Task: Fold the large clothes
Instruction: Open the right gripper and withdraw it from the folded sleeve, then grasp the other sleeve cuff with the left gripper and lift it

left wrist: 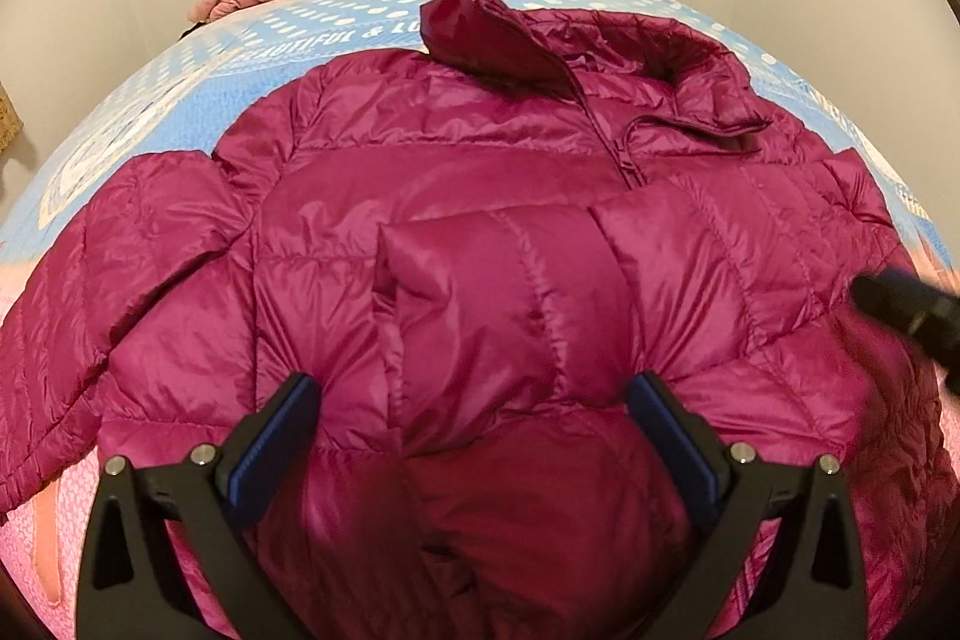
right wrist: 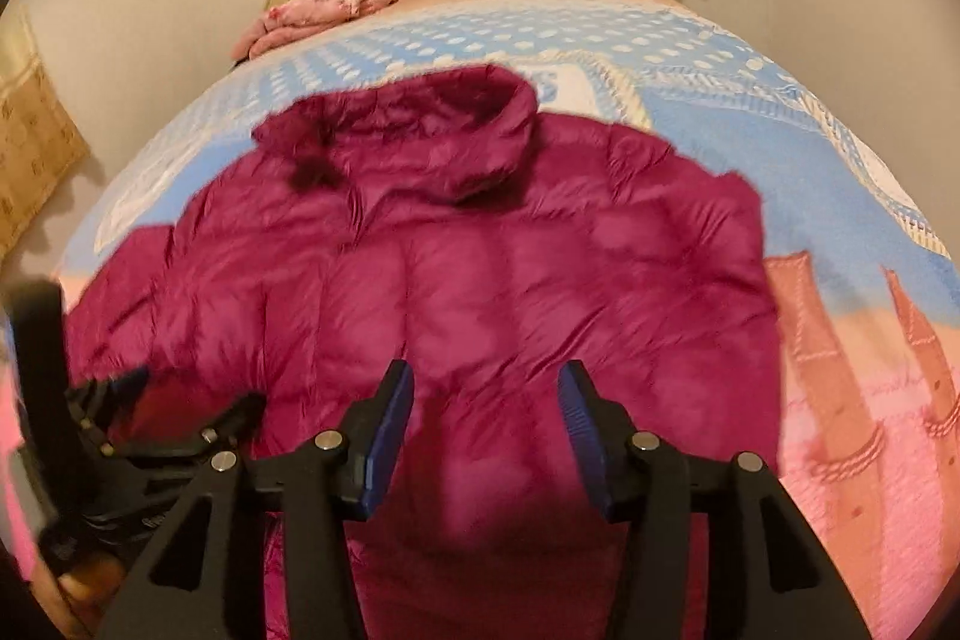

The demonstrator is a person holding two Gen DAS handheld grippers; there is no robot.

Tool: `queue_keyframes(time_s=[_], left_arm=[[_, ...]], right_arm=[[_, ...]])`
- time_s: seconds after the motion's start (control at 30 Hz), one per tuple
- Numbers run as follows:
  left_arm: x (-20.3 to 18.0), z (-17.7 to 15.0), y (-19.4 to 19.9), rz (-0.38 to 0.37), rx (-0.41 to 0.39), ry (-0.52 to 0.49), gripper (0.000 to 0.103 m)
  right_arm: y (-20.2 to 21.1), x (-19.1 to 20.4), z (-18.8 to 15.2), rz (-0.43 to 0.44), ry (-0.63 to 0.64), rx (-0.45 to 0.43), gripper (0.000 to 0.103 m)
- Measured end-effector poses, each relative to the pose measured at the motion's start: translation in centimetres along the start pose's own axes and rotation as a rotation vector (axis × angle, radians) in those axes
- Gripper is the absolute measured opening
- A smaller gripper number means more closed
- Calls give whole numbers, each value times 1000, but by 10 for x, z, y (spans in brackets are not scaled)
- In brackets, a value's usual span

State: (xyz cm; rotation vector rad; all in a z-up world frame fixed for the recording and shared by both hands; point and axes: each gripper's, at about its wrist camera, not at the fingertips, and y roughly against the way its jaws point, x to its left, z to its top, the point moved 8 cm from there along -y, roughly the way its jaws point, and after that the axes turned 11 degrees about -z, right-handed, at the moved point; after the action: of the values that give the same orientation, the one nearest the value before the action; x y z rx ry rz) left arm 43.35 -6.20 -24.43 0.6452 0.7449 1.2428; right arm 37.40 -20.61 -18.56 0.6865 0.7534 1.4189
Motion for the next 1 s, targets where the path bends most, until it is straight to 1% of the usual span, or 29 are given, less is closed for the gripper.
queue_keyframes(time_s=[0.07, 0.27, 0.37, 0.4, 0.43, 0.47, 0.53, 0.6, 0.7, 0.8, 0.93, 0.97, 1.0], left_arm=[[0, 0, 0, -1, 0, 1, 103], [0, 0, 0, -4, 0, 3, 103], [0, 0, 0, -6, -1, 6, 103], [0, 0, 0, -7, 0, 6, 103], [-1, 0, 0, -7, -1, 7, 103], [-1, 0, 0, -7, -1, 7, 103], [0, 0, 0, -8, 0, 7, 103], [0, 0, 0, -9, -2, 9, 103], [0, 0, 1, -15, -4, 17, 103], [2, 1, 3, -32, -15, 30, 103], [16, -1, 21, -81, -32, 92, 103], [22, -3, 35, -96, -47, 106, 103], [29, -6, 48, -81, -68, 101, 103]], right_arm=[[-10, 4, -12, 13, -6, 29, 52], [-19, 5, -23, -8, 9, 13, 52], [-14, 9, -22, -52, 34, 21, 52], [-8, 12, -19, -38, 18, 14, 52], [0, 17, -16, 6, -5, -4, 52], [5, 22, -15, 27, -9, -15, 52], [7, 37, -17, 28, 34, -20, 52], [-1, 46, -22, 27, 53, -8, 52], [-10, 44, -28, 42, 18, -6, 52], [-10, 43, -30, 51, 18, -17, 52], [-13, 39, -31, 84, -8, -29, 52], [-12, 40, -32, 83, -6, -32, 52], [-12, 41, -32, 82, -4, -34, 53]])
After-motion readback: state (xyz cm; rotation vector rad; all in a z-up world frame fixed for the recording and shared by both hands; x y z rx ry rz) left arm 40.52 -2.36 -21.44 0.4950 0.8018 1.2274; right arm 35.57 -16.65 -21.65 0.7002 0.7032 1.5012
